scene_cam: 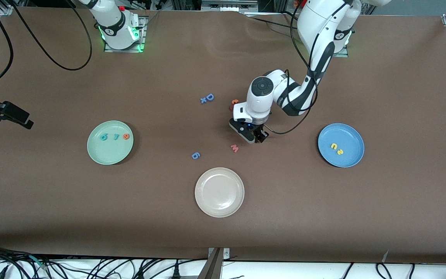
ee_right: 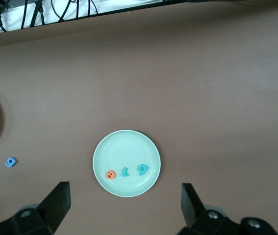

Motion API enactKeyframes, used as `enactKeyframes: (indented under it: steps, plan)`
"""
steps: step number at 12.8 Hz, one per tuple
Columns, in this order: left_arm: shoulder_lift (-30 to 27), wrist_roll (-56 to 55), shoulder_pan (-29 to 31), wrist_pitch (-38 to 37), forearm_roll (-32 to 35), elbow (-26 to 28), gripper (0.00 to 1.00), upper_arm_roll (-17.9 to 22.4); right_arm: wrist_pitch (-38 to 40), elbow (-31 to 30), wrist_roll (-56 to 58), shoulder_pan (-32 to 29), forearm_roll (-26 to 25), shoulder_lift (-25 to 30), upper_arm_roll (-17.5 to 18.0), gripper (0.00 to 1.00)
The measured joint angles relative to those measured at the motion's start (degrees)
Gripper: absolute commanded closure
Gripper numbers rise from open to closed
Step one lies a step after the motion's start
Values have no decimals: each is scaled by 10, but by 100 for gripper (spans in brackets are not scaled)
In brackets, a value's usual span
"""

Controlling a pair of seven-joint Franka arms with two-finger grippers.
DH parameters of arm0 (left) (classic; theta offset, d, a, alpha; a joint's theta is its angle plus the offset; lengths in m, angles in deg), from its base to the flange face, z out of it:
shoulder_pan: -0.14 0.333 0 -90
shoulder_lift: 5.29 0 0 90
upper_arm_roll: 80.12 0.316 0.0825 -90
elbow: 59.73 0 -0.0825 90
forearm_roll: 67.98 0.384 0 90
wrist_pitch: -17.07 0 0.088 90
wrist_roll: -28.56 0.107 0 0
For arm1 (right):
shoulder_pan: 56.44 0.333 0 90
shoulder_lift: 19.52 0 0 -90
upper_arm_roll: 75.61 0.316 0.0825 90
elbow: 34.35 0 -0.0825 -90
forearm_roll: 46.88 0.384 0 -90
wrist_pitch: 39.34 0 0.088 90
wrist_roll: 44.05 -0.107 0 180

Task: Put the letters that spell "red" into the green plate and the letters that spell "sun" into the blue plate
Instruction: 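Lower the left gripper around the green n and close on it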

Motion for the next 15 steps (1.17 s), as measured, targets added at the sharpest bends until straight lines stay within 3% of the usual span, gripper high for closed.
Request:
enactKeyframes:
  steps: [6, 8, 15]
  plan:
    - [6, 2, 6, 0, 0, -7, 38, 2, 0, -1, 0, 0, 0, 0, 0, 0]
    - [6, 2, 6, 0, 0, -7, 44, 2, 0, -1, 0, 0, 0, 0, 0, 1]
    - [7, 2, 11, 0, 0, -13, 45, 3, 0, -1, 0, 0, 0, 0, 0, 0]
